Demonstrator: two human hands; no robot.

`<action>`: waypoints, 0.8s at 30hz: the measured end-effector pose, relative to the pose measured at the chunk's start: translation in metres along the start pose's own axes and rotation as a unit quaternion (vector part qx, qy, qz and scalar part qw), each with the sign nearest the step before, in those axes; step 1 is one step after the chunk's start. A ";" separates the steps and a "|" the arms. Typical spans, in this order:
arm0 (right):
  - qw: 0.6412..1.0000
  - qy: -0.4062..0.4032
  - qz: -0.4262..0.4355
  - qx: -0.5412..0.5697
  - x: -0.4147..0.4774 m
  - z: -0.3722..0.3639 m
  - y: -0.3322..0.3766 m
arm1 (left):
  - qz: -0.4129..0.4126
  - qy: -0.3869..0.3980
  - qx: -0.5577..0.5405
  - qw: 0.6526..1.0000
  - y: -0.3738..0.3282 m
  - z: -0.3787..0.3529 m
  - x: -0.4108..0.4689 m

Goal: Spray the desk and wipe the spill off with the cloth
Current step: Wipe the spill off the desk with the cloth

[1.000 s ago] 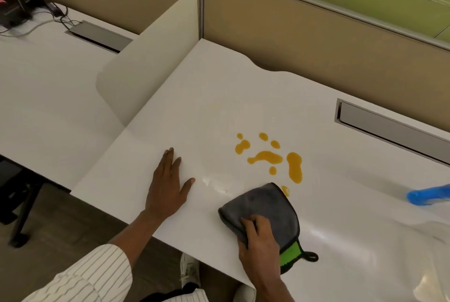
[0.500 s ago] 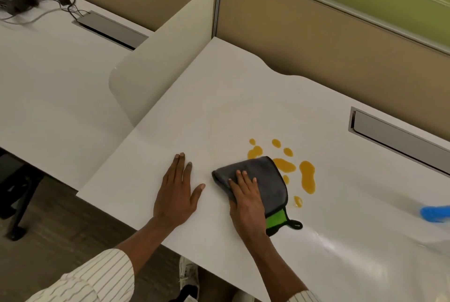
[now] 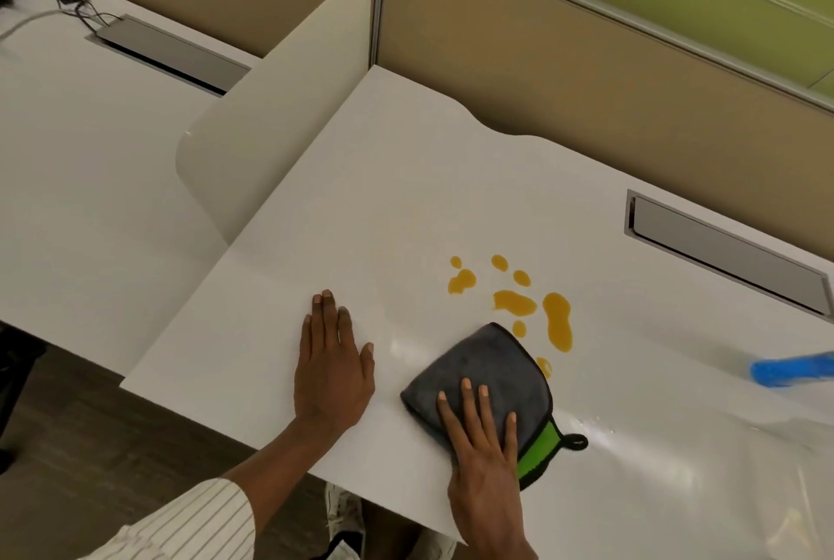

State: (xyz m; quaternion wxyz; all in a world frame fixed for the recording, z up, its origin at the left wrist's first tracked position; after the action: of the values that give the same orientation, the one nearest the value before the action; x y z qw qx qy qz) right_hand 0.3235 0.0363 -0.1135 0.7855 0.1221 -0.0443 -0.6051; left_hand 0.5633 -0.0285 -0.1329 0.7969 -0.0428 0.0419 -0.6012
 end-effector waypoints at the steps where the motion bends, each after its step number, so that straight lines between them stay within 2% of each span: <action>1: 1.000 0.001 -0.015 0.007 0.007 0.001 -0.004 | 0.008 0.002 -0.001 1.000 -0.003 0.000 0.000; 8: 0.995 0.022 -0.075 0.064 0.060 0.007 -0.014 | -0.011 -0.003 -0.022 1.000 0.004 -0.001 -0.003; 14: 0.997 0.043 -0.043 0.056 -0.009 0.005 -0.012 | -0.012 -0.017 -0.046 0.999 0.006 0.001 -0.003; 17: 0.996 0.032 -0.068 0.055 -0.027 0.010 -0.031 | -0.009 -0.017 -0.053 0.998 0.006 0.003 -0.003; 24: 0.989 0.001 -0.123 0.083 0.041 0.015 -0.048 | -0.006 -0.015 -0.064 0.998 0.005 0.004 -0.003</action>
State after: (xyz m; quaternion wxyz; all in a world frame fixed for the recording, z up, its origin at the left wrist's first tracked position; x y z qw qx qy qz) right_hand 0.2859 -0.0163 -0.1144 0.6924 0.1916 -0.0785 -0.6912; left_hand 0.5678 -0.0236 -0.1300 0.7892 -0.1032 0.0679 -0.6015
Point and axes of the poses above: each hand's wrist, its own x-axis towards the middle knuckle, its own z-axis out of the back of the hand, y = z × x, the point moved 2 cm from there along x, towards the middle knuckle, and after that the axes turned 8 degrees about x, right-handed, at the moved point
